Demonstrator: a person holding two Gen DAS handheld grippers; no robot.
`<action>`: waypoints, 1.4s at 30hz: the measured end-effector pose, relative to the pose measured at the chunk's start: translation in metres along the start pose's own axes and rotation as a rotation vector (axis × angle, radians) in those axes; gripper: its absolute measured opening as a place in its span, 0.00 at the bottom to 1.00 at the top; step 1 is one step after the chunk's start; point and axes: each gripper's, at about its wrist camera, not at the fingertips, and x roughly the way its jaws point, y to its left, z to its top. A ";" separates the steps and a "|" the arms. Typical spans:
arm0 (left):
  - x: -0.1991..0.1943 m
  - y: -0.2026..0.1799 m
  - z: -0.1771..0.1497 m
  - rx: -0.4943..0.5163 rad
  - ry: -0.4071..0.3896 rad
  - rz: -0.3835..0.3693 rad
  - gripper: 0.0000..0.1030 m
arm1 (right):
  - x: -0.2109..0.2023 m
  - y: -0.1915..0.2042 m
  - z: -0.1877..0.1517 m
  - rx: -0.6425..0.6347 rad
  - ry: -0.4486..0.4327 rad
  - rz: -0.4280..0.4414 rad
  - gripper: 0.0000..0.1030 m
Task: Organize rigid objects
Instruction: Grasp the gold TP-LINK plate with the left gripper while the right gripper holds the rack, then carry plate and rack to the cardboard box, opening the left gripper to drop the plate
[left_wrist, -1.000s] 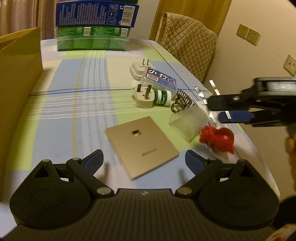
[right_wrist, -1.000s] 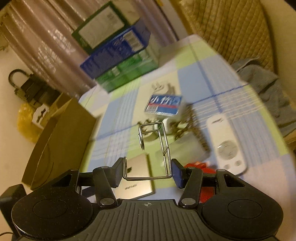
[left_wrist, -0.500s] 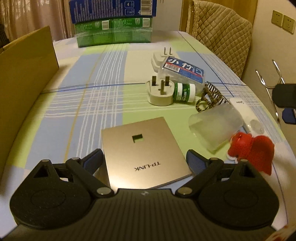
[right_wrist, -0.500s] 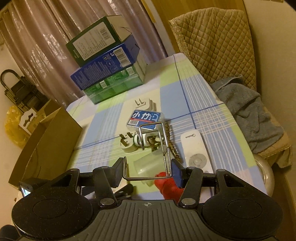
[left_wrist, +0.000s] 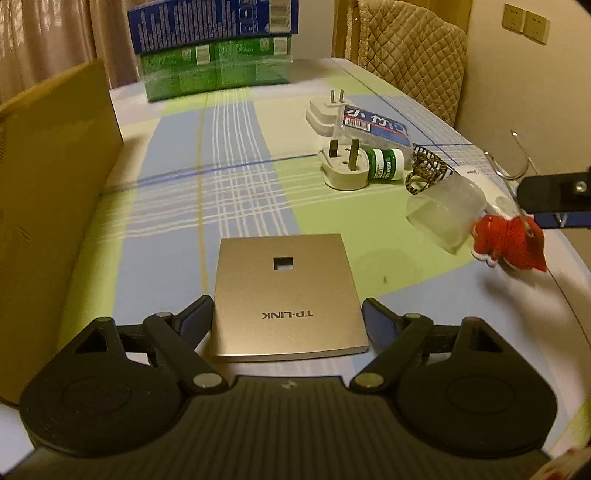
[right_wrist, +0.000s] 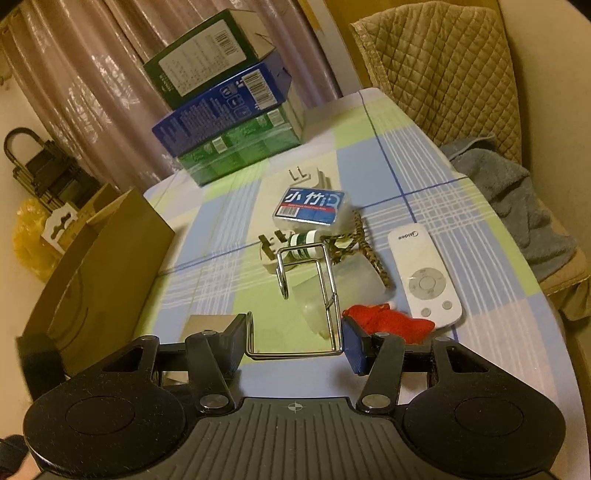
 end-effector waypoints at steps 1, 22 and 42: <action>-0.006 0.000 -0.001 0.011 -0.009 0.002 0.81 | 0.000 0.002 -0.001 -0.005 0.001 -0.004 0.49; -0.160 0.082 0.052 -0.014 -0.206 0.060 0.81 | -0.035 0.123 0.017 -0.164 -0.061 0.124 0.49; -0.164 0.270 0.027 -0.092 -0.113 0.207 0.81 | 0.095 0.311 0.013 -0.346 0.098 0.314 0.49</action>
